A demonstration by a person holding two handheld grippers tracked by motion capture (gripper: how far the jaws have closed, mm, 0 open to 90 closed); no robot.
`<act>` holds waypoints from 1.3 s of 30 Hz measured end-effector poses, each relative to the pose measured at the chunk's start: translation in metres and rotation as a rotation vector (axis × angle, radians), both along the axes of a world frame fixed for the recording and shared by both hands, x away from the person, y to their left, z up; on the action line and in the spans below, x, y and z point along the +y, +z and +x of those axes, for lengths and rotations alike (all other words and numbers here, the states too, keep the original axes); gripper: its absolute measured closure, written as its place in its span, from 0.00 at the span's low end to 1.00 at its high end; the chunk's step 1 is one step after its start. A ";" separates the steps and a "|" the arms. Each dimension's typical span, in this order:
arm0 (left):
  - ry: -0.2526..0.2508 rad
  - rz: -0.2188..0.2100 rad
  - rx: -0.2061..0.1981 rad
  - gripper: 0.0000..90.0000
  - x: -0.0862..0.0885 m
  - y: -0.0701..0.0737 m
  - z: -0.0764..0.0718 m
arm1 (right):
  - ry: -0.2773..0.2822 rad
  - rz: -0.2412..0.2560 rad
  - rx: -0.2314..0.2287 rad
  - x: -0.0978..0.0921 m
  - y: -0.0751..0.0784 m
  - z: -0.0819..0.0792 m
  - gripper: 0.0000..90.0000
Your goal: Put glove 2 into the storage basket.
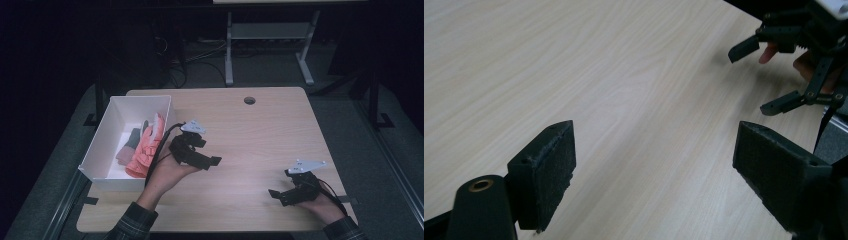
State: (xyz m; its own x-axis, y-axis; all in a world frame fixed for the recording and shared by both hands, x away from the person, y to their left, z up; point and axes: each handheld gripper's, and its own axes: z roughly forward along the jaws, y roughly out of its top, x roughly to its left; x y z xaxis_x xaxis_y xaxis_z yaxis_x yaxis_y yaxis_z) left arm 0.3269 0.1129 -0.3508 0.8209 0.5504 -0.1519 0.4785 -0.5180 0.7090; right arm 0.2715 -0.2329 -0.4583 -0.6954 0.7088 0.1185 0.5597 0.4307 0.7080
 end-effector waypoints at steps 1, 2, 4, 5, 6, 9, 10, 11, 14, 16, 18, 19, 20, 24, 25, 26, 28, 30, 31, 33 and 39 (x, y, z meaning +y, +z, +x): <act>-0.013 0.002 -0.007 0.19 -0.004 -0.005 -0.002 | 0.000 0.001 0.000 0.000 0.000 0.000 0.04; -0.015 0.001 -0.008 0.19 -0.006 -0.009 -0.004 | 0.000 0.001 0.000 0.000 0.000 0.000 0.04; -0.030 0.014 -0.004 0.19 -0.011 -0.018 -0.005 | 0.000 0.000 -0.001 0.000 0.000 0.000 0.04; -0.035 0.017 0.001 0.19 -0.013 -0.022 -0.006 | 0.000 -0.001 -0.001 0.000 0.000 0.000 0.04; -0.039 0.025 -0.003 0.19 -0.014 -0.027 -0.007 | 0.000 -0.002 -0.002 0.000 0.000 0.000 0.04; -0.048 0.027 0.002 0.19 -0.017 -0.040 -0.010 | 0.000 -0.004 -0.002 0.000 0.000 0.000 0.04; -0.054 0.035 0.005 0.19 -0.017 -0.043 -0.010 | -0.004 -0.006 0.001 0.001 0.000 -0.001 0.04; -0.051 0.032 0.009 0.19 -0.018 -0.047 -0.011 | -0.006 -0.008 0.001 0.001 -0.001 -0.001 0.04; -0.059 0.047 0.005 0.19 -0.019 -0.056 -0.014 | -0.002 -0.013 -0.005 0.002 -0.002 -0.001 0.04; -0.067 0.060 0.001 0.19 -0.021 -0.062 -0.015 | 0.002 -0.013 -0.010 0.002 -0.002 -0.001 0.04; -0.076 0.064 -0.010 0.19 -0.022 -0.069 -0.018 | -0.001 -0.014 -0.018 0.003 -0.003 -0.001 0.04; -0.078 0.066 -0.008 0.19 -0.023 -0.073 -0.019 | -0.002 -0.015 -0.019 0.004 -0.003 -0.002 0.04; -0.079 0.066 -0.004 0.19 -0.023 -0.076 -0.020 | -0.002 -0.015 -0.022 0.004 -0.003 -0.002 0.04; -0.103 0.096 -0.006 0.19 -0.025 -0.085 -0.022 | 0.002 -0.016 -0.030 0.004 -0.004 -0.002 0.04; -0.107 0.104 -0.014 0.19 -0.025 -0.087 -0.024 | 0.004 -0.016 -0.030 0.004 -0.004 -0.002 0.04; -0.114 0.109 -0.020 0.19 -0.025 -0.089 -0.025 | 0.005 -0.017 -0.031 0.004 -0.005 -0.002 0.04; -0.114 0.108 -0.016 0.19 -0.025 -0.093 -0.027 | 0.006 -0.018 -0.032 0.004 -0.005 -0.002 0.04; -0.114 0.105 -0.007 0.19 -0.026 -0.096 -0.028 | 0.008 -0.014 -0.034 0.005 -0.005 -0.002 0.04; -0.123 0.118 -0.020 0.19 -0.026 -0.096 -0.028 | 0.007 -0.013 -0.031 0.006 -0.005 -0.002 0.04; -0.127 0.118 -0.020 0.19 -0.026 -0.097 -0.029 | 0.014 -0.019 -0.035 0.006 -0.005 -0.002 0.04; -0.126 0.120 -0.015 0.19 -0.024 -0.100 -0.028 | 0.030 -0.021 -0.040 0.007 -0.006 -0.003 0.04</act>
